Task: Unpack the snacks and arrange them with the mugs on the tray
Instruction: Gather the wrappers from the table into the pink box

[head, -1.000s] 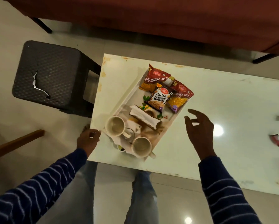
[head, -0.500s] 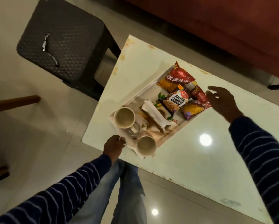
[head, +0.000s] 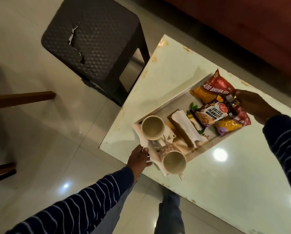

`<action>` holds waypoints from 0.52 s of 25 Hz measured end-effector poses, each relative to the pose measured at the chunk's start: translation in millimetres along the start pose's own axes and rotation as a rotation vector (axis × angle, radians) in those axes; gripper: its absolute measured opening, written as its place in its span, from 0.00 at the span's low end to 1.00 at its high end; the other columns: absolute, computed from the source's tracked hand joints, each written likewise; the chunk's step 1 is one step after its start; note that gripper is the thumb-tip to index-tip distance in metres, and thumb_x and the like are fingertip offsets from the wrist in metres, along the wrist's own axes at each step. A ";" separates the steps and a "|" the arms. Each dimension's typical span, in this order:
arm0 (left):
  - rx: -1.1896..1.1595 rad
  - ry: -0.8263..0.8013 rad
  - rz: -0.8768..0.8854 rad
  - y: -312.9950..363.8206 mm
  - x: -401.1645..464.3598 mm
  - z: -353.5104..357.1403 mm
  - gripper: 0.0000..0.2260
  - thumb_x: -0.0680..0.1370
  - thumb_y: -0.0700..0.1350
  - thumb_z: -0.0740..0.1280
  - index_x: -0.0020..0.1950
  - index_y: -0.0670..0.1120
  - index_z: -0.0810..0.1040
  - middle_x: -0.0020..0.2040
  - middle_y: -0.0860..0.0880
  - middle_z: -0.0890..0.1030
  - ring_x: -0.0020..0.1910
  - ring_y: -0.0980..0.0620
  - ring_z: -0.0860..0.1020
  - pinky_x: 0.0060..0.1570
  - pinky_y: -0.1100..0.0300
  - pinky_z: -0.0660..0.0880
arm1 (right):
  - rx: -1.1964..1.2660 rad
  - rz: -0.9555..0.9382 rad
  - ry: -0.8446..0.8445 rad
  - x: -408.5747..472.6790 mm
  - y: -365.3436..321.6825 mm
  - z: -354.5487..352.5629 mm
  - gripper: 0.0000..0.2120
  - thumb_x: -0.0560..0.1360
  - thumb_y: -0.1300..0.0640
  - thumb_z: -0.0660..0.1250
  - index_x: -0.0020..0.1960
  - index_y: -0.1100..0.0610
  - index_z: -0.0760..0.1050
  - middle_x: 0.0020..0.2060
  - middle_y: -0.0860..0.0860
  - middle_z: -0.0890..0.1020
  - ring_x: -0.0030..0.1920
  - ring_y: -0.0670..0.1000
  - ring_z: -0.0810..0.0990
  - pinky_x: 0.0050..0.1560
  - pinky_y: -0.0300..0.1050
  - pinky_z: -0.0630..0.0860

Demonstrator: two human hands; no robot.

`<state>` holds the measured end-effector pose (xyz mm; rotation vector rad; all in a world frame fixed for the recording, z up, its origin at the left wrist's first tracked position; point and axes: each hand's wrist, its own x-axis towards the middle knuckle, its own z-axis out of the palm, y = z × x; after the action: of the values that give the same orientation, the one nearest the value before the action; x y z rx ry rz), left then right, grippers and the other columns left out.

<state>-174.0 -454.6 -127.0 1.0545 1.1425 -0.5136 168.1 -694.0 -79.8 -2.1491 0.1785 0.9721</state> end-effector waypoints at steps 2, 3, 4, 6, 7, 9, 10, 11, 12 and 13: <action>0.018 0.009 0.038 -1.6 0.9 3.5 0.12 0.84 0.45 0.57 0.66 0.47 0.74 0.59 0.45 0.81 0.54 0.47 0.82 0.53 0.51 0.81 | -0.037 -0.003 0.033 -1.9 3.3 3.4 0.16 0.85 0.54 0.55 0.68 0.59 0.74 0.58 0.56 0.82 0.58 0.60 0.78 0.65 0.59 0.71; 0.040 0.009 0.061 -1.9 1.2 3.3 0.11 0.84 0.45 0.57 0.65 0.48 0.74 0.59 0.45 0.81 0.54 0.47 0.82 0.52 0.52 0.81 | -0.062 -0.001 0.064 -3.3 10.1 3.5 0.17 0.85 0.54 0.55 0.69 0.59 0.73 0.62 0.59 0.79 0.61 0.61 0.77 0.65 0.59 0.72; 0.058 0.015 0.092 -2.0 2.0 2.3 0.11 0.84 0.45 0.57 0.64 0.47 0.74 0.59 0.45 0.81 0.54 0.47 0.82 0.51 0.52 0.82 | -0.056 -0.011 0.091 -4.0 18.8 2.6 0.18 0.85 0.54 0.56 0.70 0.60 0.73 0.61 0.60 0.79 0.59 0.60 0.77 0.61 0.56 0.73; 0.091 0.021 0.151 3.7 4.9 3.0 0.10 0.84 0.45 0.59 0.62 0.45 0.74 0.57 0.42 0.81 0.54 0.45 0.82 0.49 0.50 0.82 | 0.031 -0.027 0.119 -17.7 38.8 -6.0 0.18 0.84 0.54 0.56 0.68 0.62 0.74 0.52 0.56 0.82 0.49 0.55 0.79 0.53 0.51 0.72; 0.120 0.021 0.166 7.6 6.7 5.5 0.09 0.84 0.44 0.59 0.61 0.43 0.74 0.56 0.42 0.81 0.54 0.44 0.82 0.48 0.50 0.83 | 0.087 -0.020 0.121 -29.6 53.7 -13.9 0.17 0.84 0.54 0.57 0.66 0.62 0.76 0.49 0.55 0.82 0.47 0.53 0.79 0.53 0.52 0.73; 0.195 0.006 0.206 18.2 10.3 12.7 0.07 0.83 0.44 0.59 0.57 0.44 0.75 0.53 0.42 0.81 0.51 0.44 0.82 0.46 0.50 0.83 | 0.195 0.023 0.146 -56.5 82.8 -26.9 0.11 0.82 0.53 0.61 0.56 0.55 0.80 0.47 0.55 0.82 0.46 0.54 0.79 0.52 0.54 0.74; 0.240 -0.009 0.235 24.0 10.5 20.7 0.05 0.83 0.43 0.59 0.53 0.46 0.75 0.50 0.44 0.80 0.49 0.45 0.81 0.45 0.50 0.83 | 0.247 0.059 0.189 -72.9 95.3 -34.1 0.09 0.80 0.53 0.62 0.50 0.52 0.81 0.46 0.54 0.82 0.45 0.55 0.79 0.50 0.54 0.73; 0.298 -0.019 0.259 30.8 11.2 29.9 0.07 0.83 0.42 0.59 0.48 0.48 0.74 0.47 0.44 0.78 0.47 0.45 0.80 0.45 0.50 0.83 | 0.291 0.102 0.241 -89.1 108.3 -41.1 0.09 0.79 0.53 0.62 0.46 0.50 0.81 0.44 0.54 0.81 0.46 0.55 0.78 0.49 0.54 0.72; 0.357 -0.022 0.282 37.4 13.1 39.9 0.08 0.83 0.42 0.59 0.45 0.48 0.72 0.45 0.44 0.77 0.47 0.45 0.80 0.46 0.48 0.83 | 0.329 0.142 0.282 -106.0 123.4 -47.4 0.09 0.78 0.53 0.62 0.44 0.49 0.81 0.43 0.53 0.82 0.46 0.55 0.78 0.49 0.53 0.72; 0.420 -0.028 0.306 44.1 14.5 51.9 0.08 0.83 0.42 0.59 0.44 0.47 0.71 0.45 0.44 0.76 0.46 0.44 0.79 0.46 0.46 0.82 | 0.366 0.167 0.308 -122.9 139.5 -54.0 0.10 0.78 0.53 0.62 0.43 0.48 0.81 0.42 0.52 0.82 0.44 0.55 0.79 0.48 0.51 0.74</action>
<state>-108.7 -477.7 -120.1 1.5512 0.8425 -0.5336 57.2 -850.3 -53.1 -1.9496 0.6439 0.6326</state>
